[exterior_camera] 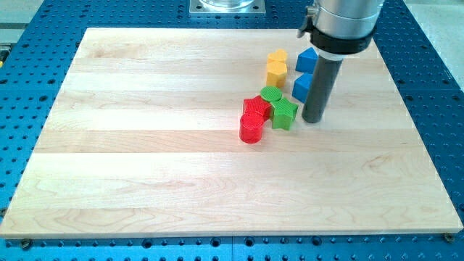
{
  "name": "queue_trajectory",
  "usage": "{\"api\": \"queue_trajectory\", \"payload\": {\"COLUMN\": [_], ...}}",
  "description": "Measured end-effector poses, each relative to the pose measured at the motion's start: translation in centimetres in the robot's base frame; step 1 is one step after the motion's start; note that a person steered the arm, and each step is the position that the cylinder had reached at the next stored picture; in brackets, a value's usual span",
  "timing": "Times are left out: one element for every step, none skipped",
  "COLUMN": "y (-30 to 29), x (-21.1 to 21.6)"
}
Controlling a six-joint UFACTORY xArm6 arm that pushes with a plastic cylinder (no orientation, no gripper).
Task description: Nudge the blue cube
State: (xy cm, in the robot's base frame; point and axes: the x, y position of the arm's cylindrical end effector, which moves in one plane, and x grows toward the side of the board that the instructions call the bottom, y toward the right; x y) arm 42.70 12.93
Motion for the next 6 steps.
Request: {"api": "queue_trajectory", "payload": {"y": [-1.5, -1.5, -0.8, -0.8, -0.6, 1.5], "x": [-1.1, -4.7, -6.5, -6.5, -4.4, -0.6]}}
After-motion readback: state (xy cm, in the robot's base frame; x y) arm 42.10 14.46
